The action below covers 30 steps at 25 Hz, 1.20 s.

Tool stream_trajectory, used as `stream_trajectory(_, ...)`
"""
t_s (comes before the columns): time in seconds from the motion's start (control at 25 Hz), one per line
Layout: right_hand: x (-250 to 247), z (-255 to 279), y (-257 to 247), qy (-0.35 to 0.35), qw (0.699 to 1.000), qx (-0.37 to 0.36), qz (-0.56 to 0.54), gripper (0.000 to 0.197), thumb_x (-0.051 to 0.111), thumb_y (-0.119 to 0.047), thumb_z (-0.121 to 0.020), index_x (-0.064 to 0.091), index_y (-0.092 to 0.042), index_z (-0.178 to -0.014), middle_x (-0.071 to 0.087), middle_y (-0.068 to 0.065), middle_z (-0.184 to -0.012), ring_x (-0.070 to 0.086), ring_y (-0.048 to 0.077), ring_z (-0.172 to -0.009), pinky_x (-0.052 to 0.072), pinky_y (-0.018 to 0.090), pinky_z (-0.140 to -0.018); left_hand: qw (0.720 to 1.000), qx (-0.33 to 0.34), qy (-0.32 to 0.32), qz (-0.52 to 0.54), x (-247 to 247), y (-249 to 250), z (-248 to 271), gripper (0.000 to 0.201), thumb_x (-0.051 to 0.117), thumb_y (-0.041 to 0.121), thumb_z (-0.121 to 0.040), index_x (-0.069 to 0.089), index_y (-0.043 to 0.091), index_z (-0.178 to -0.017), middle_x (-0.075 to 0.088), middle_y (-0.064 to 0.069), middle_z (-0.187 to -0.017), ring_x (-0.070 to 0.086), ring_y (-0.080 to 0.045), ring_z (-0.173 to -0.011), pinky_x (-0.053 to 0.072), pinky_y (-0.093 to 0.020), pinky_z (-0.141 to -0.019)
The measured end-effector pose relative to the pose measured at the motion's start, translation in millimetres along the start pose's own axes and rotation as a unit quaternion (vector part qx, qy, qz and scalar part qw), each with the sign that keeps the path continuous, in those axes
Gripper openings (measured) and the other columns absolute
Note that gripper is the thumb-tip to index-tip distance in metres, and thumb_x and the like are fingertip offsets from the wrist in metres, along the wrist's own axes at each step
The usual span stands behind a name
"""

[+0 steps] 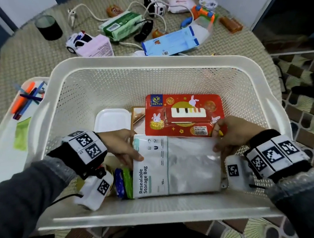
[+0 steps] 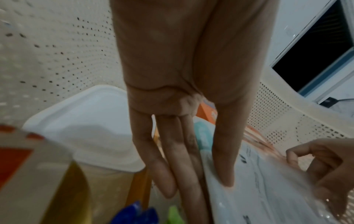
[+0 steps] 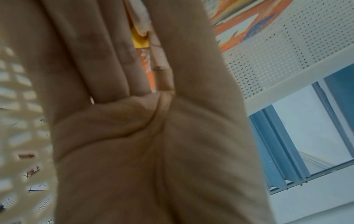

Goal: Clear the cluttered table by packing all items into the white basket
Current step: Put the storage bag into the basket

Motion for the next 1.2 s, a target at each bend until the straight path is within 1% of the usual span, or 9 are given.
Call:
stream_trajectory(0.12, -0.8, -2.0, 2.5, 0.03, 0.999, 0.009, 0.018, 0.027, 0.084, 0.003, -0.063, 0.063, -0.009, -0.077, 0.062, 0.0, -0.046, 0.061, 0.006, -0.041, 0.053, 0.022, -0.048, 0.999, 0.013, -0.012, -0.031, 3.5, -3.4, -13.9, 0.024, 0.068, 0.002, -0.084, 0.061, 0.018, -0.101, 0.07, -0.016, -0.108, 0.071, -0.02, -0.076, 0.058, -0.028, -0.069)
stream_trajectory(0.24, 0.8, 0.2, 2.7, 0.041, 0.999, 0.037, -0.003, 0.024, 0.077, 0.012, -0.065, 0.065, -0.006, -0.074, 0.062, 0.001, -0.043, 0.061, 0.012, -0.039, 0.054, 0.026, -0.046, 0.997, 0.011, -0.014, -0.073, 5.1, -7.8, -26.0, 0.024, 0.07, 0.009, -0.084, 0.062, 0.016, -0.106, 0.071, -0.012, -0.107, 0.069, -0.022, -0.08, 0.056, -0.024, -0.065)
stream_trajectory(0.32, 1.4, 3.2, 0.6, 0.053, 0.998, 0.036, -0.016, 0.021, 0.076, 0.012, -0.066, 0.067, -0.005, -0.074, 0.066, 0.006, -0.052, 0.062, 0.014, -0.041, 0.055, 0.026, -0.045, 0.992, 0.003, 0.022, -0.125, 2.7, -9.3, -29.4, 0.031, 0.074, 0.018, -0.082, 0.062, 0.009, -0.108, 0.071, -0.01, -0.096, 0.066, -0.021, -0.077, 0.05, -0.023, -0.059)
stream_trajectory(0.48, -0.5, 7.7, -4.5, 0.128, 0.991, -0.005, 0.027, 0.015, 0.076, 0.005, -0.07, 0.074, -0.009, -0.076, 0.067, 0.004, -0.069, 0.061, 0.006, -0.051, 0.051, 0.017, -0.048, 0.943, 0.048, 0.205, -0.259, -2.2, -8.9, -23.1, 0.047, 0.086, 0.03, -0.064, 0.052, 0.015, -0.092, 0.063, 0.002, -0.081, 0.06, -0.016, -0.078, 0.048, -0.031, -0.071)
stream_trajectory(0.6, 5.1, 16.2, -18.4, 0.113, 0.978, -0.103, 0.145, 0.018, 0.078, -0.006, -0.071, 0.075, -0.02, -0.082, 0.066, -0.005, -0.079, 0.059, 0.005, -0.07, 0.042, 0.018, -0.068, 0.926, 0.105, 0.183, -0.314, 6.5, -1.8, -14.9, 0.032, 0.084, 0.03, -0.066, 0.055, 0.023, -0.078, 0.061, 0.007, -0.079, 0.059, -0.014, -0.078, 0.05, -0.032, -0.073)
stream_trajectory(0.68, 20.3, 19.9, -30.2, 0.02, 0.96, -0.18, 0.212, 0.03, 0.079, -0.018, -0.074, 0.072, -0.023, -0.103, 0.067, -0.007, -0.093, 0.058, 0.006, -0.082, 0.043, 0.019, -0.075, 0.911, 0.134, 0.139, -0.365, 14.1, 3.1, -11.5, 0.027, 0.082, 0.032, -0.07, 0.062, 0.025, -0.088, 0.061, 0.006, -0.091, 0.058, -0.014, -0.087, 0.05, -0.031, -0.077)
stream_trajectory(0.84, 49.6, 6.6, -33.7, -0.081, 0.903, -0.187, 0.379, 0.068, 0.079, -0.029, -0.074, 0.051, -0.02, -0.136, 0.054, 0.001, -0.132, 0.05, 0.018, -0.12, 0.04, 0.029, -0.103, 0.865, 0.108, 0.096, -0.48, 27.1, 2.9, -9.9, 0.069, 0.078, 0.043, -0.072, 0.049, 0.024, -0.132, 0.045, 0.006, -0.131, 0.051, -0.016, -0.115, 0.047, -0.03, -0.09)
stream_trajectory(1.04, 74.6, 0.2, -24.2, -0.078, 0.875, -0.153, 0.454, 0.099, 0.087, -0.036, -0.06, 0.033, -0.01, -0.138, 0.041, 0.011, -0.134, 0.055, 0.028, -0.114, 0.049, 0.036, -0.093, 0.831, 0.091, 0.083, -0.542, 41.7, 1.8, -13.2, 0.089, 0.079, 0.049, -0.068, 0.034, 0.016, -0.137, 0.033, -0.004, -0.137, 0.053, -0.026, -0.111, 0.05, -0.038, -0.086)
stream_trajectory(1.2, 86.3, 2.4, -32.7, -0.035, 0.82, -0.182, 0.542, 0.105, 0.085, -0.043, -0.062, 0.024, -0.005, -0.139, 0.042, 0.016, -0.132, 0.055, 0.028, -0.112, 0.048, 0.036, -0.09, 0.801, 0.099, 0.101, -0.582, 49.3, 0.9, -15.1, 0.09, 0.077, 0.05, -0.071, 0.03, 0.014, -0.138, 0.032, -0.008, -0.137, 0.052, -0.03, -0.112, 0.046, -0.039, -0.084)
Point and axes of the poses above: each hand's wrist, its own z-axis away from the middle knuckle, its own x-axis out of the palm, y = z × x, the point moved 1 cm from there along -z, towards the middle knuckle
